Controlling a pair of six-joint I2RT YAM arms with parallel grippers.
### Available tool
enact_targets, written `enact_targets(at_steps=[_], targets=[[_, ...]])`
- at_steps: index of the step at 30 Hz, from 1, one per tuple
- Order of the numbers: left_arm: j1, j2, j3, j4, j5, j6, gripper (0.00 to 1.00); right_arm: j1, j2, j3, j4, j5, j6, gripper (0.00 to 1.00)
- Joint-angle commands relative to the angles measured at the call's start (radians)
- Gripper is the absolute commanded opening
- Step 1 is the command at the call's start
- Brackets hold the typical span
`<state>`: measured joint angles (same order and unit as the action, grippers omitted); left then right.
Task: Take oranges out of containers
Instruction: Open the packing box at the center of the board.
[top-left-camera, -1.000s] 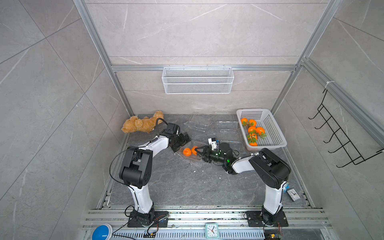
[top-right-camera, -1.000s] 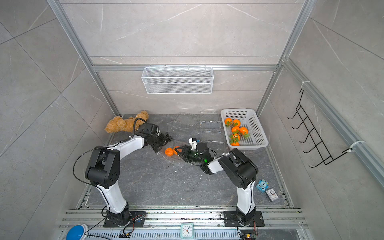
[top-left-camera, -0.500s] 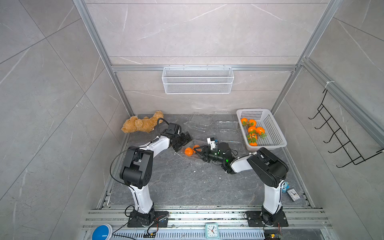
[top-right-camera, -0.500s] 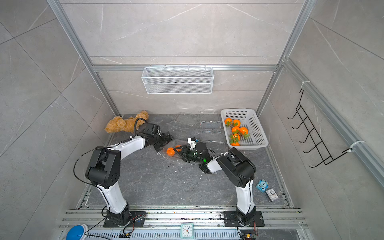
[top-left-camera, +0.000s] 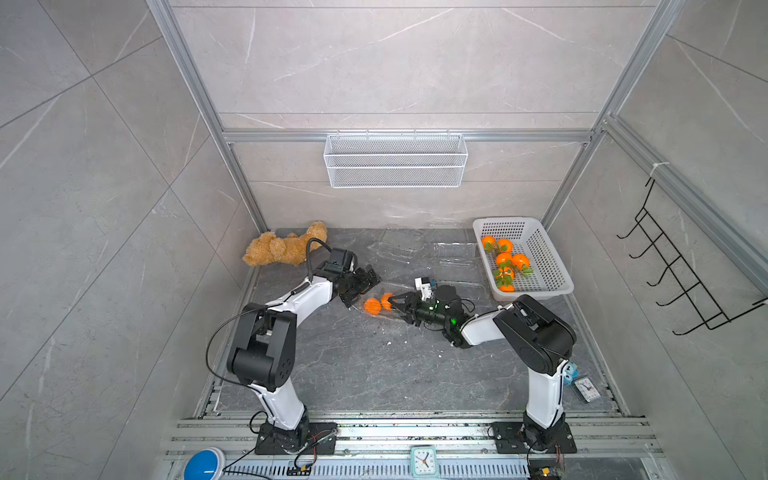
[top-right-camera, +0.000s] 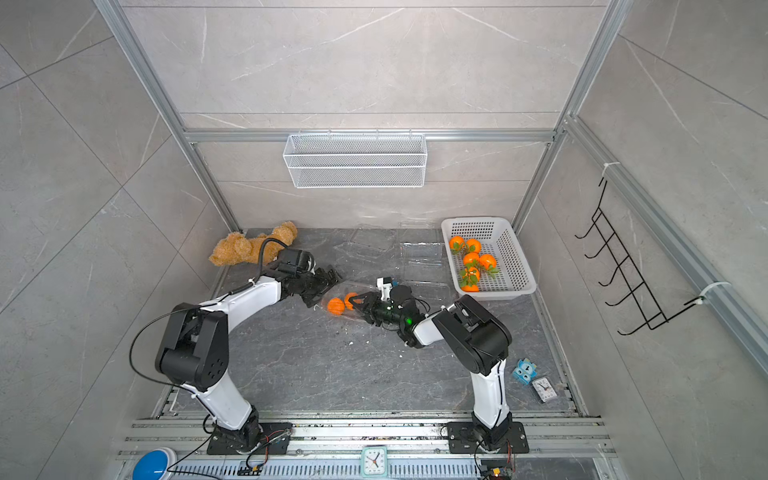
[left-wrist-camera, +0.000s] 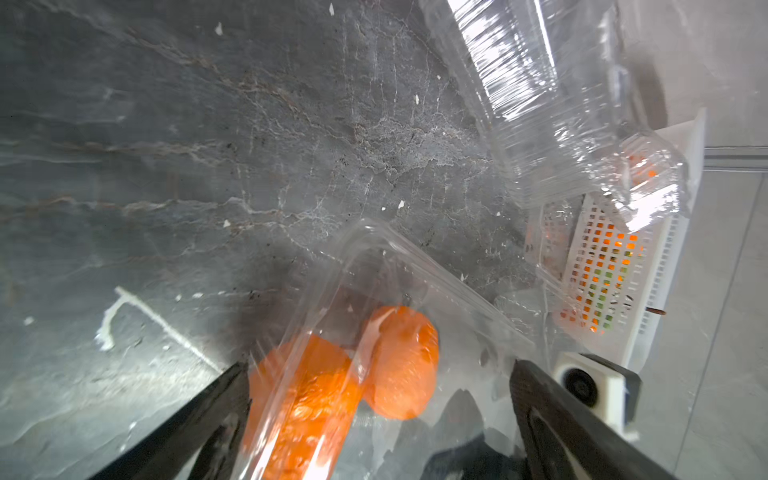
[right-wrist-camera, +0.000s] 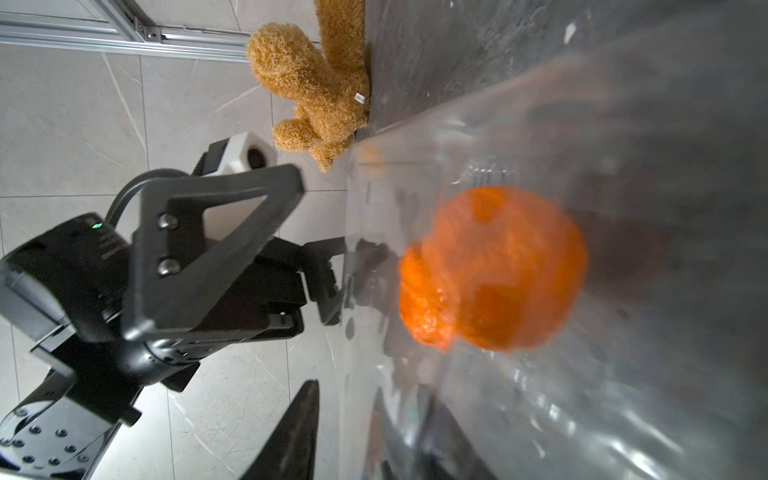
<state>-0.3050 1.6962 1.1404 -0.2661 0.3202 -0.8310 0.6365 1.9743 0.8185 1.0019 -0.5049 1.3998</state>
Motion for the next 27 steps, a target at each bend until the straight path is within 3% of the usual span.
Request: enact_targets(at_steps=[1, 6, 13, 20, 27], targets=[[0.043, -0.111, -0.065, 0.003, 0.012, -0.027, 1.0, 0.005, -0.014, 0.042, -0.042, 0.023, 0.046, 0.38], [0.065, -0.212, -0.206, 0.085, 0.041, -0.096, 0.99, 0.005, -0.006, 0.088, -0.103, 0.019, 0.052, 0.32], [0.067, -0.325, -0.432, 0.302, 0.09, -0.257, 0.98, 0.004, 0.025, 0.089, -0.027, 0.048, 0.157, 0.27], [0.082, -0.366, -0.54, 0.412, 0.091, -0.322, 0.95, 0.003, 0.039, 0.102, -0.011, 0.064, 0.189, 0.24], [0.092, -0.34, -0.584, 0.496, 0.105, -0.367, 0.85, 0.001, 0.036, 0.101, -0.032, 0.07, 0.183, 0.23]])
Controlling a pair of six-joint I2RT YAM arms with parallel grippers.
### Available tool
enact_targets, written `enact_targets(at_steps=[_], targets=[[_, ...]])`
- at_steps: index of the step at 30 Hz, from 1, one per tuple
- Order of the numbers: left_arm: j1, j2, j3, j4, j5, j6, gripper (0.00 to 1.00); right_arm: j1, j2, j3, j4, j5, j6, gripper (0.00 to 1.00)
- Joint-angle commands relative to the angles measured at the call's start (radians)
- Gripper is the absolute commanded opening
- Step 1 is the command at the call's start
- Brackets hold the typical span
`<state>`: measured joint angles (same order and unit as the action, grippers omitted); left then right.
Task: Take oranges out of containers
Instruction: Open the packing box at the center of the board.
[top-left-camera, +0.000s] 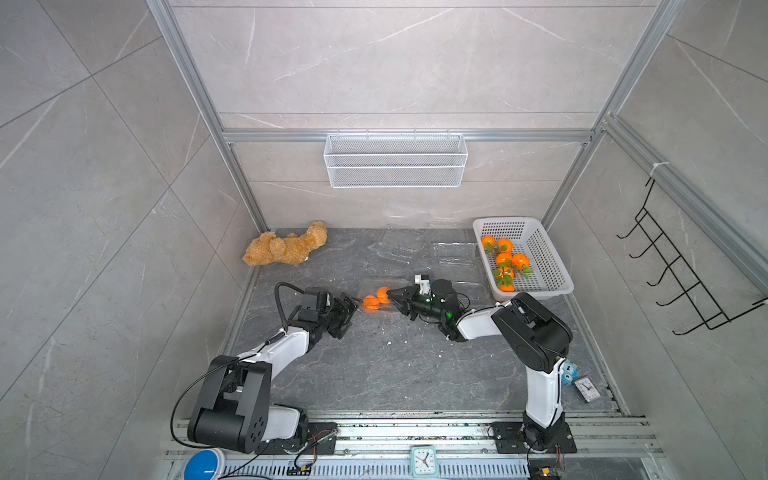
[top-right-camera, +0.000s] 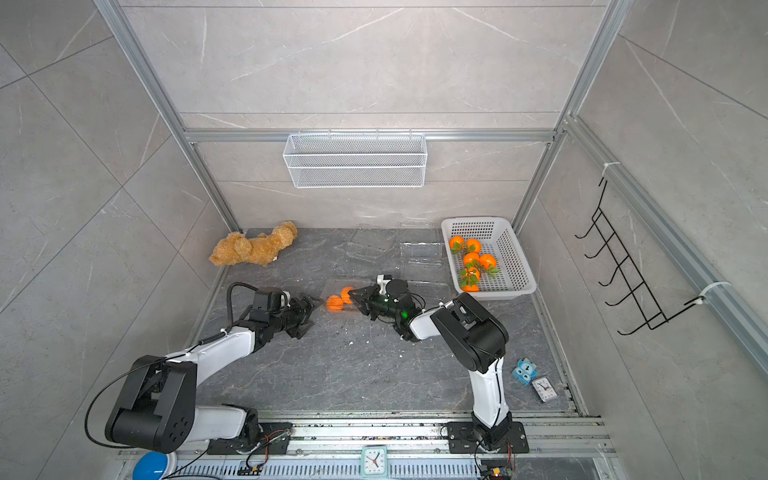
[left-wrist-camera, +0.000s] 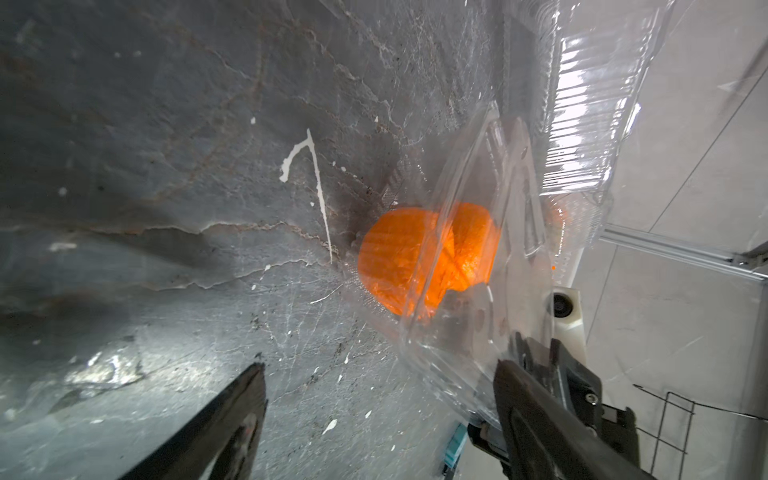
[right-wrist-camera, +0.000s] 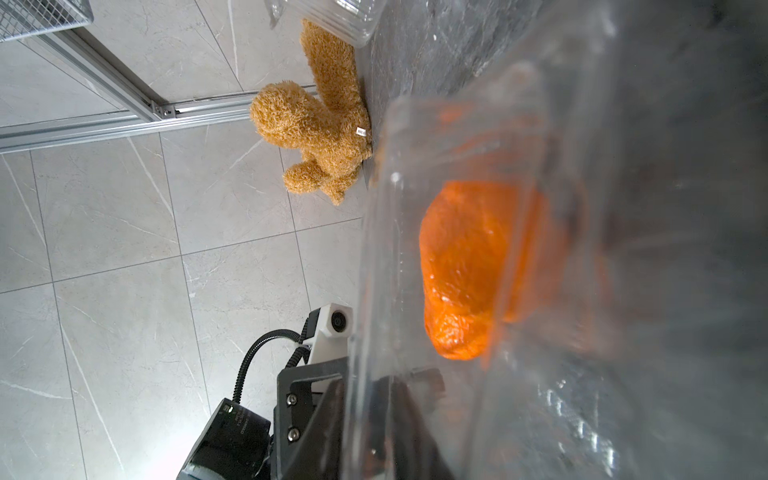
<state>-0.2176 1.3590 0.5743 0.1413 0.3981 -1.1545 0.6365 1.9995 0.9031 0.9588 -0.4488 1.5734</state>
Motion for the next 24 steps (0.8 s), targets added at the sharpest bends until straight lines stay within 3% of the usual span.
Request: enact_targets(at_steps=[1, 12, 24], targets=[[0.005, -0.008, -0.041, 0.123, 0.027, -0.062, 0.85, 0.002, 0.013, 0.013, 0.02, 0.016, 0.018, 0.23], [-0.018, -0.036, -0.14, 0.263, 0.022, -0.112, 0.76, 0.001, 0.032, 0.041, 0.049, 0.087, 0.115, 0.2], [-0.09, 0.054, -0.131, 0.408, -0.022, -0.169, 0.75, 0.005, 0.028, 0.043, 0.038, 0.119, 0.134, 0.19]])
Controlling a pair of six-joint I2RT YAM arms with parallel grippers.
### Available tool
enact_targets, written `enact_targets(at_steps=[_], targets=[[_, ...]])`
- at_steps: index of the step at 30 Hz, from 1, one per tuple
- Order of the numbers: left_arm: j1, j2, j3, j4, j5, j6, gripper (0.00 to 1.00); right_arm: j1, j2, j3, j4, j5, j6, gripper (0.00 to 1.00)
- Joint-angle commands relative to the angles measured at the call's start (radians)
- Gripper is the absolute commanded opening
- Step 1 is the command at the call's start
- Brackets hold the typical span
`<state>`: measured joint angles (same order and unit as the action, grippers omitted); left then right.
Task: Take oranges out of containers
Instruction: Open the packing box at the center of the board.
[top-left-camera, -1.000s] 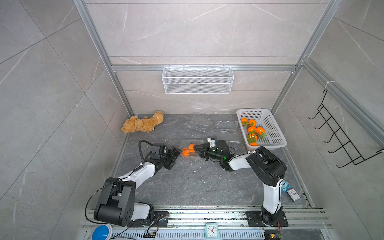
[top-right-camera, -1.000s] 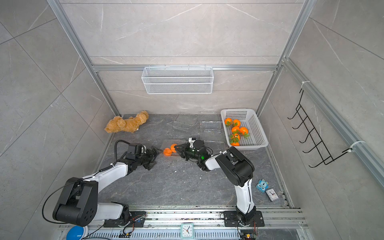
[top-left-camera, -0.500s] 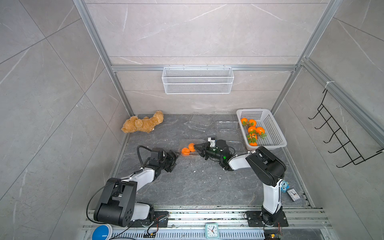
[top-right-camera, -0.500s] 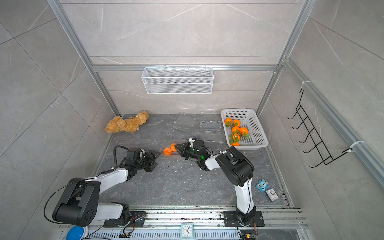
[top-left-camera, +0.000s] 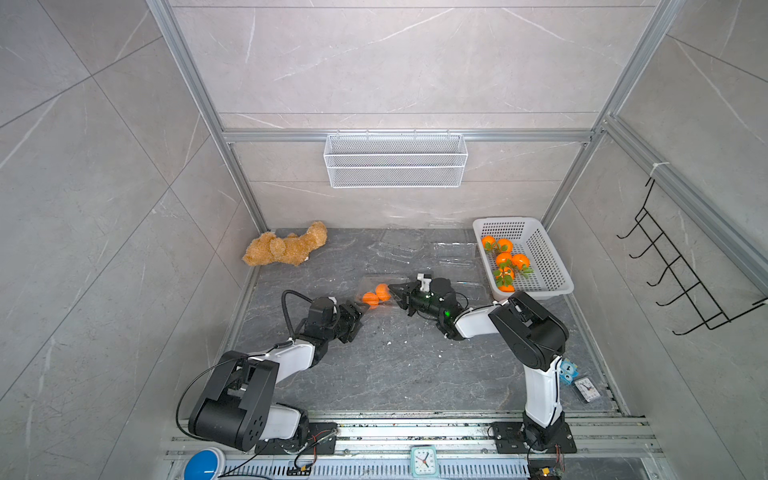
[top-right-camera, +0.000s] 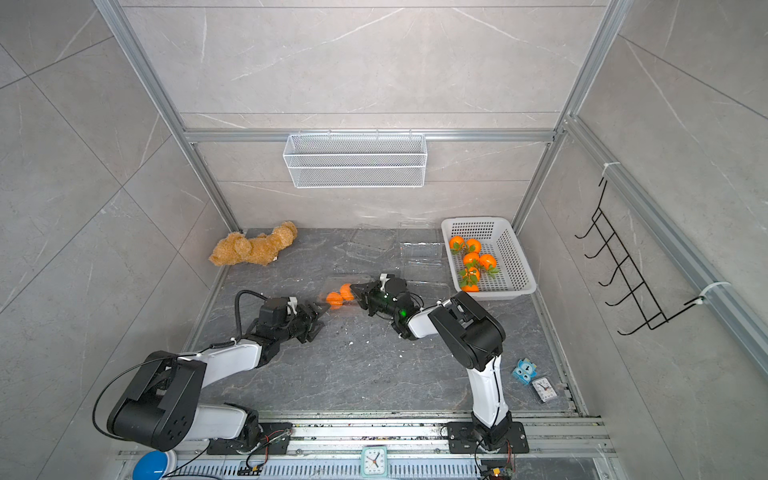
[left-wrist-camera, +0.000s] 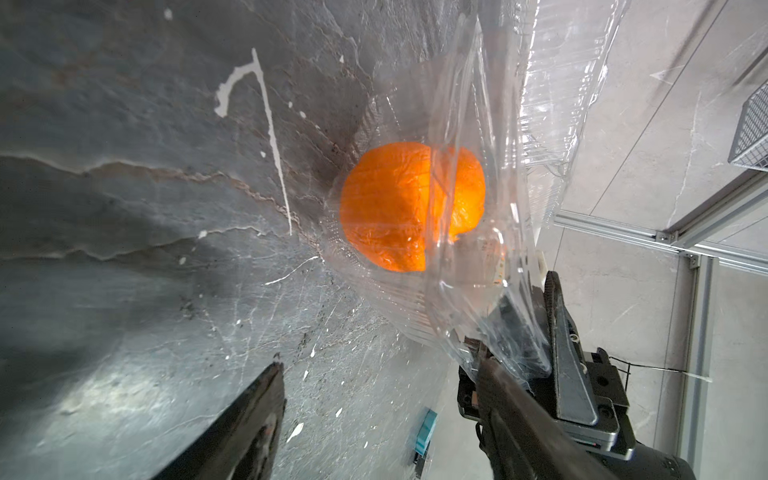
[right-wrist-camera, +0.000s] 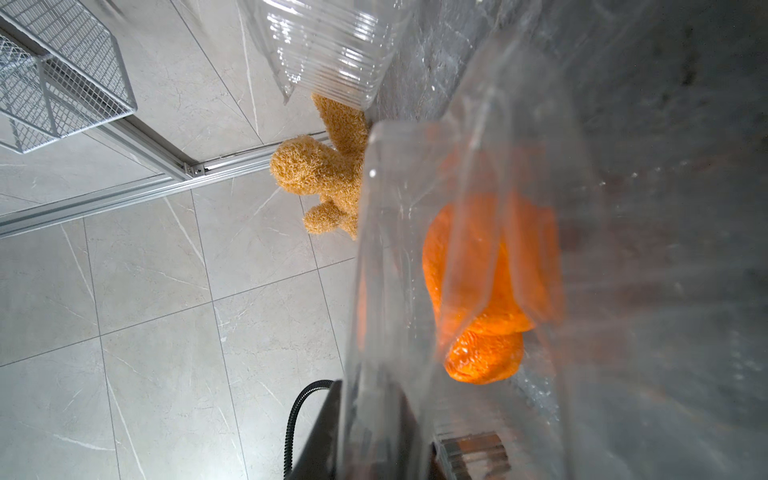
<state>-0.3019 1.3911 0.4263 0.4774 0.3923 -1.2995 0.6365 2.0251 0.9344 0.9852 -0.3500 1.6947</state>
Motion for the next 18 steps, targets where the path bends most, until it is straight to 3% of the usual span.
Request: enact_targets(at_steps=[1, 18], targets=[[-0.012, 0.034, 0.018, 0.087, -0.019, -0.032, 0.75, 0.005, 0.003, 0.01, 0.015, 0.022, 0.015, 0.19], [-0.058, 0.101, 0.01, 0.168, -0.128, -0.077, 0.73, 0.013, 0.007, -0.003, 0.053, 0.025, 0.039, 0.18]])
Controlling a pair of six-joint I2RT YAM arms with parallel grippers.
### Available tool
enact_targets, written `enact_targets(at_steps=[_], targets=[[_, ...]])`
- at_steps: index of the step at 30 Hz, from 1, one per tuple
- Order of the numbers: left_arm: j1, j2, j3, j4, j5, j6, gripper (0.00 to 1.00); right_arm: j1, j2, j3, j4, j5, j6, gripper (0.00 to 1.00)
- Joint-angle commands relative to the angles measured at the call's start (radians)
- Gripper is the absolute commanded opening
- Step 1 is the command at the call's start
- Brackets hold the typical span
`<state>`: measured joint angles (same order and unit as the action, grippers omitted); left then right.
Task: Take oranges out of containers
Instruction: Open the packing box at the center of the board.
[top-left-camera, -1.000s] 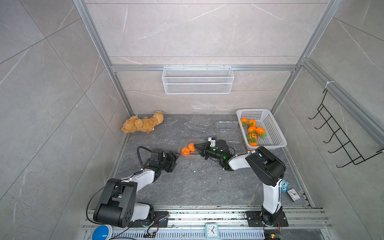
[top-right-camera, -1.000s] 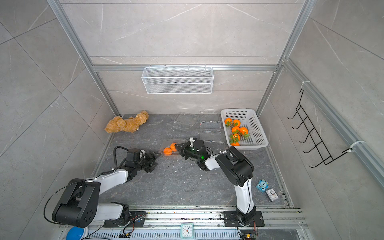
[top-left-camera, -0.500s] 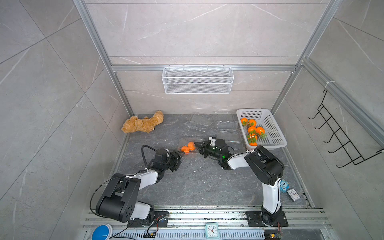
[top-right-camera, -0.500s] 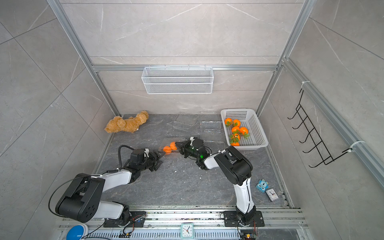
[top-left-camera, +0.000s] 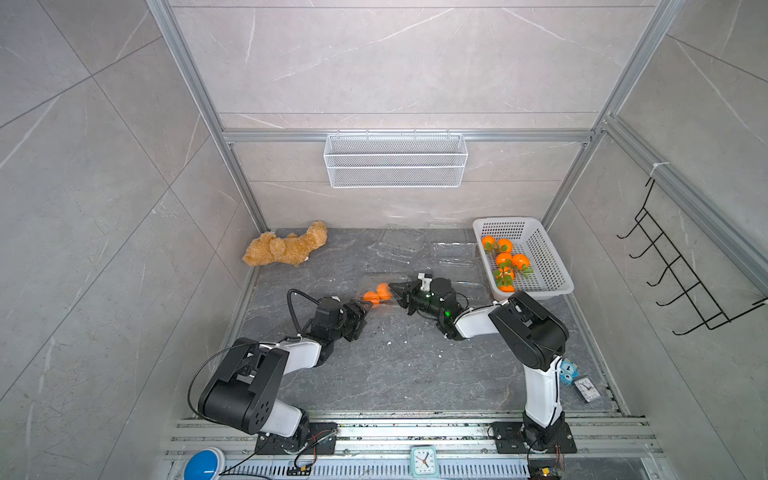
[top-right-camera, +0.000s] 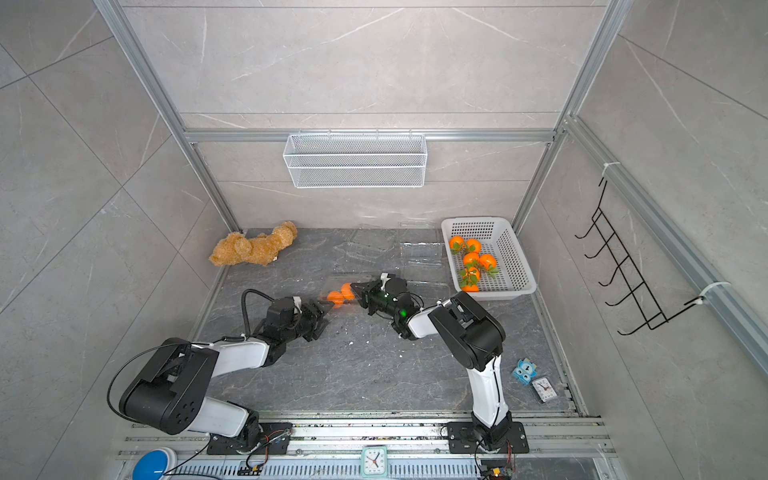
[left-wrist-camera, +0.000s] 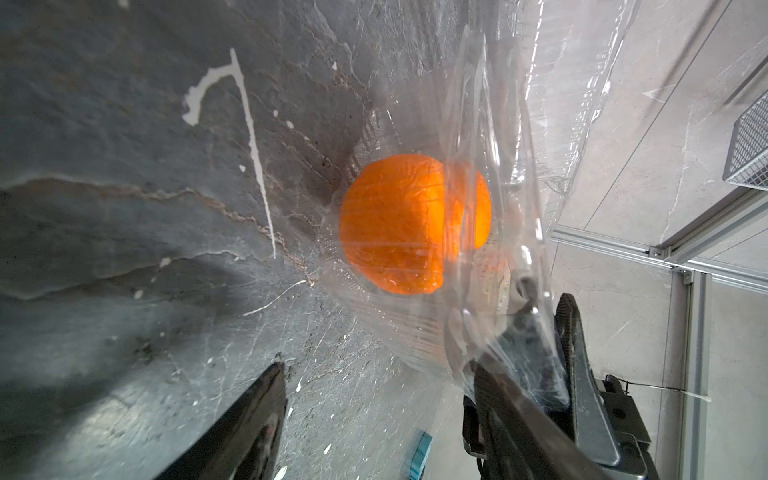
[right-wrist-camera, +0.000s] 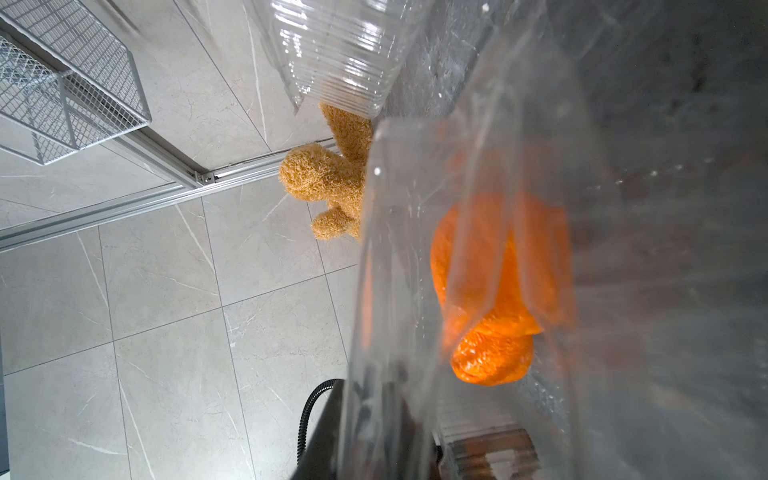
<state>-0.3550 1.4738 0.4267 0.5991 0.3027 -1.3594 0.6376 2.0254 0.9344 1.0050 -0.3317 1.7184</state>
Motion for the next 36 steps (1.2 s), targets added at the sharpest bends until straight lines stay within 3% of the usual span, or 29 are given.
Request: enact_targets(at_steps=[1, 36], targets=[[-0.006, 0.027, 0.009, 0.047, -0.042, -0.019, 0.73, 0.013, 0.006, -0.006, 0.036, 0.006, 0.016, 0.17], [-0.017, 0.113, -0.047, 0.073, -0.051, -0.026, 0.72, 0.027, 0.096, 0.081, 0.211, 0.04, 0.244, 0.16]])
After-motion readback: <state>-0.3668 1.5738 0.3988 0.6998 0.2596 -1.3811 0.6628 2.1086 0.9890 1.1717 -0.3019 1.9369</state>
